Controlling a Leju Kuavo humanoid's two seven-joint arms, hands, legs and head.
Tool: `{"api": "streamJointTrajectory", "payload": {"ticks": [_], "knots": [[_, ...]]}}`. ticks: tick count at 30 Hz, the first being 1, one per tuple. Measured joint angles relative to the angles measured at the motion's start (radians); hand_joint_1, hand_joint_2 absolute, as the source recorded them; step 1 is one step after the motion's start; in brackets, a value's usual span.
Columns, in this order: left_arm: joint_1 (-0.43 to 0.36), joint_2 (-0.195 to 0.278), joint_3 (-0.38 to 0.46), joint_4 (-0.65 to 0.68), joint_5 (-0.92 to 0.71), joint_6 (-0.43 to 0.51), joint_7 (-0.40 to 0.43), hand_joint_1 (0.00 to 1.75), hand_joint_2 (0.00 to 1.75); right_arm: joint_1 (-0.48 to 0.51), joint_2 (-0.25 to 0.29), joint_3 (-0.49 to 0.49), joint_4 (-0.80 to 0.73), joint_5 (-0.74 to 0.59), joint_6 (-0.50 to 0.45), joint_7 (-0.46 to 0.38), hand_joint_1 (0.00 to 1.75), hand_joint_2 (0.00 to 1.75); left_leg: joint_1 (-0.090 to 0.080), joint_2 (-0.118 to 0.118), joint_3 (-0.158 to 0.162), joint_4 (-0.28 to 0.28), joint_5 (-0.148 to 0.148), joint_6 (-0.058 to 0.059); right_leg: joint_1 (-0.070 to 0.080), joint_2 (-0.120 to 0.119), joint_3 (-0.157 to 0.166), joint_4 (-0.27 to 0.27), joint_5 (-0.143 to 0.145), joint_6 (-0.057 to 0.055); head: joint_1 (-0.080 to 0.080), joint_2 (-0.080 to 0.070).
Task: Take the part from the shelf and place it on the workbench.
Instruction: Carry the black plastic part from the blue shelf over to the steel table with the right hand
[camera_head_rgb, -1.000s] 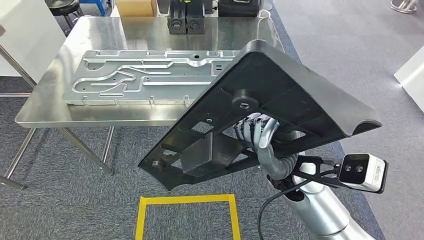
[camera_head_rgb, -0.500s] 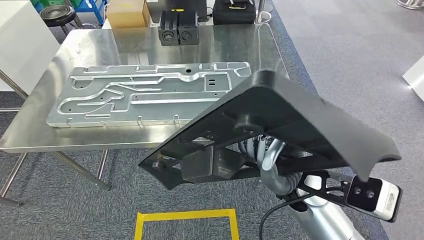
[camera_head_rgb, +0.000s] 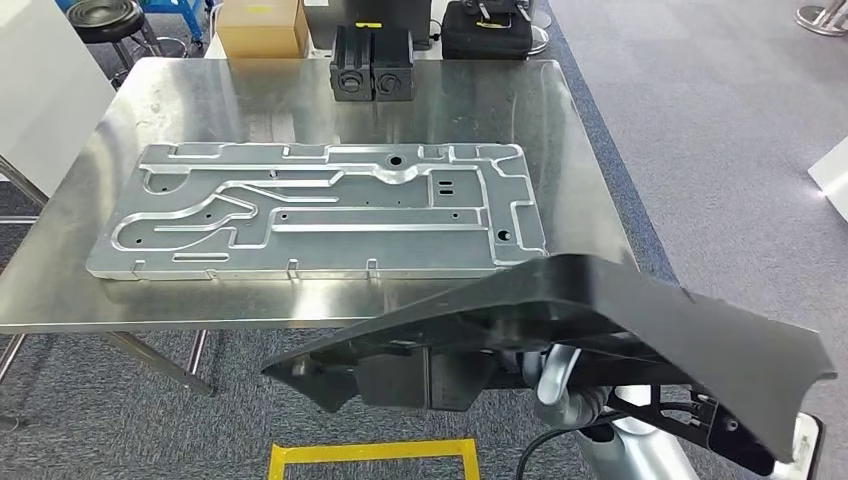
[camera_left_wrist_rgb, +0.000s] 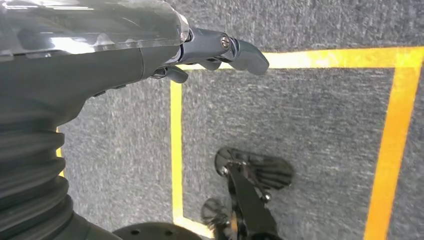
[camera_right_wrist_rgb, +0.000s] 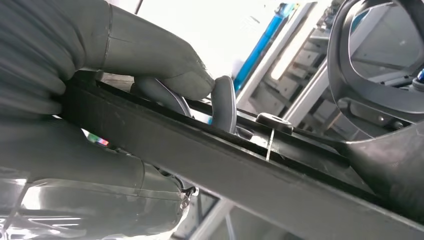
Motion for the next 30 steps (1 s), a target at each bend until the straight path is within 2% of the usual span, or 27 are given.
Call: {"api": "streamJointTrajectory", "payload": {"ticks": [1,2,3,5,8,9,11,12,13,14,15,16,17,18,19,21,23,25,27,28,29,30], "knots": [[0.000,0.000,0.003,0.000,0.000,-0.002,-0.002,0.00,1.75,-0.001,0.004,-0.017,-0.002,0.005,-0.008,0.000,1.75,1.75,-0.002,-0.002,0.012,-0.001,-0.008,0.000,0.003,0.000,0.020,-0.072,0.055,-0.008,0.000,0.000],[-0.001,-0.002,0.005,0.000,0.000,-0.004,-0.004,0.00,1.75,-0.003,0.007,-0.037,-0.004,0.007,-0.019,0.000,1.75,1.75,-0.005,-0.004,0.022,-0.002,-0.016,-0.002,0.006,0.000,0.041,-0.136,0.097,-0.017,0.000,0.000],[-0.002,-0.003,0.006,0.000,0.000,-0.008,-0.006,0.00,1.75,-0.008,0.007,-0.058,-0.004,0.008,-0.031,0.000,1.75,1.75,-0.006,-0.005,0.027,-0.003,-0.021,-0.005,0.010,-0.001,0.058,-0.183,0.119,-0.025,0.000,0.000],[-0.002,-0.005,0.006,0.000,0.000,-0.013,-0.008,0.00,1.75,-0.026,0.007,-0.105,0.004,0.009,-0.054,0.000,1.75,1.75,-0.006,-0.006,0.030,-0.007,-0.026,-0.015,0.015,-0.001,0.070,-0.213,0.119,-0.035,0.000,0.000],[-0.003,-0.004,0.006,0.000,0.000,-0.018,-0.009,0.00,1.75,-0.088,0.007,-0.192,0.037,0.004,-0.075,0.005,1.75,1.75,-0.008,-0.001,0.027,0.005,-0.042,-0.029,0.004,-0.002,0.088,-0.246,0.120,-0.041,0.000,0.000],[-0.005,-0.003,0.006,0.000,0.000,-0.019,-0.010,0.00,1.75,-0.124,0.007,-0.224,0.056,-0.004,-0.078,0.012,1.75,1.75,-0.008,0.000,0.010,0.040,-0.061,-0.033,0.000,-0.004,0.095,-0.256,0.122,-0.042,0.000,0.000],[-0.007,-0.002,0.006,0.000,0.000,-0.022,-0.011,0.00,1.75,-0.211,0.007,-0.288,0.104,-0.028,-0.085,0.036,1.75,1.75,-0.001,0.002,-0.059,0.167,-0.113,-0.042,-0.002,-0.006,0.101,-0.260,0.120,-0.044,0.000,0.000],[-0.007,-0.002,0.006,0.000,0.000,-0.023,-0.013,0.00,1.75,-0.255,0.007,-0.318,0.129,-0.041,-0.091,0.051,1.75,1.75,0.003,0.002,-0.098,0.231,-0.131,-0.047,-0.002,-0.006,0.102,-0.258,0.119,-0.044,0.000,0.000],[-0.007,-0.002,0.006,0.000,0.000,-0.025,-0.015,0.00,1.75,-0.298,0.006,-0.345,0.153,-0.052,-0.097,0.064,1.75,1.75,0.006,0.002,-0.125,0.268,-0.131,-0.051,-0.003,-0.006,0.103,-0.257,0.116,-0.043,0.000,0.000],[-0.007,-0.001,0.006,0.000,0.000,-0.027,-0.017,0.00,1.75,-0.340,0.006,-0.370,0.176,-0.062,-0.103,0.076,1.75,1.75,0.010,0.002,-0.135,0.269,-0.111,-0.055,-0.004,-0.006,0.105,-0.254,0.112,-0.041,0.000,0.000],[-0.006,-0.001,0.006,0.000,0.000,-0.029,-0.019,0.00,1.75,-0.377,0.005,-0.391,0.195,-0.069,-0.107,0.086,1.75,1.75,0.013,0.003,-0.125,0.228,-0.073,-0.058,-0.006,-0.006,0.108,-0.250,0.108,-0.037,0.000,0.000],[-0.006,0.000,0.006,0.000,0.000,-0.031,-0.020,0.00,1.75,-0.410,0.004,-0.412,0.212,-0.075,-0.110,0.093,1.75,1.75,0.017,0.004,-0.100,0.159,-0.027,-0.061,-0.008,-0.006,0.110,-0.244,0.101,-0.032,0.000,0.000],[-0.006,0.000,0.006,0.000,0.000,-0.032,-0.020,0.00,1.75,-0.439,0.004,-0.428,0.226,-0.079,-0.112,0.098,1.75,1.75,0.018,0.005,-0.073,0.094,0.006,-0.061,-0.007,-0.006,0.111,-0.237,0.095,-0.027,0.000,0.000],[-0.006,0.001,0.006,0.000,0.000,-0.033,-0.021,0.00,1.75,-0.461,0.004,-0.440,0.237,-0.081,-0.111,0.100,1.75,1.75,0.018,0.006,-0.054,0.047,0.025,-0.058,-0.006,-0.005,0.109,-0.231,0.090,-0.021,0.000,0.000],[-0.006,0.001,0.005,0.000,0.000,-0.033,-0.021,0.00,1.75,-0.478,0.003,-0.450,0.246,-0.082,-0.111,0.101,1.75,1.75,0.017,0.006,-0.045,0.021,0.031,-0.053,-0.004,-0.005,0.106,-0.227,0.088,-0.016,0.000,0.000],[-0.007,0.001,0.005,0.000,0.000,-0.033,-0.022,0.00,1.75,-0.494,0.003,-0.462,0.260,-0.082,-0.110,0.103,1.75,1.75,0.014,0.005,-0.045,0.015,0.026,-0.038,-0.004,-0.005,0.103,-0.227,0.089,-0.005,0.000,0.000],[-0.008,0.001,0.005,0.000,0.000,-0.033,-0.022,0.00,1.75,-0.502,0.003,-0.468,0.270,-0.082,-0.109,0.105,1.75,1.75,0.016,0.004,-0.043,0.009,0.030,-0.025,-0.007,-0.005,0.099,-0.213,0.075,0.005,0.000,0.000],[-0.009,0.001,0.005,0.000,0.000,-0.034,-0.022,0.00,1.75,-0.512,0.002,-0.476,0.277,-0.082,-0.109,0.106,1.75,1.75,0.018,0.004,-0.040,0.004,0.031,-0.015,-0.009,-0.005,0.059,-0.126,0.026,0.013,0.000,0.000],[-0.010,0.001,0.005,0.000,0.000,-0.034,-0.022,0.00,1.75,-0.517,0.002,-0.481,0.283,-0.081,-0.111,0.104,1.75,1.75,0.016,0.004,-0.040,0.004,0.030,-0.011,-0.009,-0.005,-0.011,0.009,-0.028,0.017,0.000,0.000],[-0.009,0.001,0.005,0.000,0.000,-0.034,-0.022,0.00,1.75,-0.517,0.002,-0.483,0.287,-0.081,-0.112,0.104,1.75,1.75,0.015,0.004,-0.040,0.004,0.029,-0.010,-0.009,-0.005,-0.037,0.051,-0.035,0.017,0.000,0.000],[-0.009,0.001,0.005,0.000,0.000,-0.034,-0.022,0.00,1.75,-0.518,0.002,-0.484,0.289,-0.080,-0.113,0.104,1.75,1.75,0.014,0.004,-0.039,0.005,0.029,-0.010,-0.009,-0.005,-0.046,0.058,-0.023,0.016,0.000,0.000],[-0.010,0.001,0.005,0.000,0.000,-0.034,-0.022,0.00,1.75,-0.521,0.002,-0.485,0.292,-0.079,-0.114,0.104,1.75,1.75,0.013,0.004,-0.038,0.005,0.028,-0.011,-0.008,-0.005,-0.034,0.023,0.007,0.013,0.000,0.000]]}}
